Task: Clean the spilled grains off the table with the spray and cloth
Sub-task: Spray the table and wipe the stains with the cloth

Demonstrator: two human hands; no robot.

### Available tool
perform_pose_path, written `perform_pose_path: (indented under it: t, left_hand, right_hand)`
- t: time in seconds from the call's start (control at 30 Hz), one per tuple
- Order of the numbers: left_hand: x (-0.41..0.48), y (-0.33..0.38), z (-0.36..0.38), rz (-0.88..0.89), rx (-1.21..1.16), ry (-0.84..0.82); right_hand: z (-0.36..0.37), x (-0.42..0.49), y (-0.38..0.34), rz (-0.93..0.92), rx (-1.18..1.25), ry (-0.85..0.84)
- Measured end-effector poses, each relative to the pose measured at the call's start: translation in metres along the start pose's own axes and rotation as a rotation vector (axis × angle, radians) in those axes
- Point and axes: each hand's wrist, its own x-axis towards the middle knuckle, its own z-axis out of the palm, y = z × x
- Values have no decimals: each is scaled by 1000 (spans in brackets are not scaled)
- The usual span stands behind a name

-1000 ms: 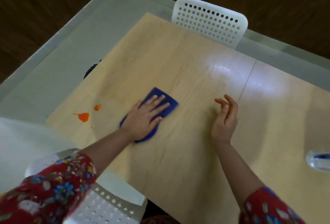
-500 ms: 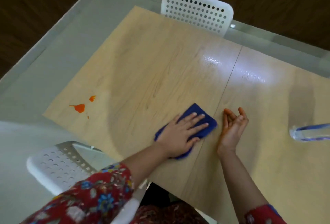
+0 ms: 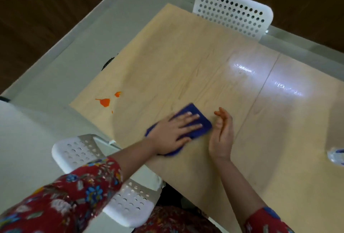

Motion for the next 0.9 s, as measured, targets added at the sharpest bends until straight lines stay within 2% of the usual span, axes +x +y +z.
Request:
perform_pose_path:
  t: [0.1, 0.3, 0.4, 0.63, 0.7, 0.77, 0.9]
  left_hand:
    - [-15, -80, -25, -239, 50, 66]
    - [-49, -183, -60, -615, 73, 90]
    - [-81, -200, -59, -784, 92, 122]
    - [-123, -180, -35, -1281, -115, 290]
    - [-114, -154, -32, -1255, -112, 300]
    - [-97, -119, -24, -1089, -42, 269]
    - [-90, -66, -5, -494, 52, 117]
  right_hand:
    - [13, -1, 5, -99, -273, -211]
    - [14, -1, 12, -149, -436, -258]
    - [15, 0, 13, -161, -449, -243]
    - [18, -1, 11, -197, -506, -238]
    - [20, -1, 8, -204, -543, -234]
    - [21, 0, 7, -213, -560, -232]
    - [20, -3, 7, -224, -561, -240]
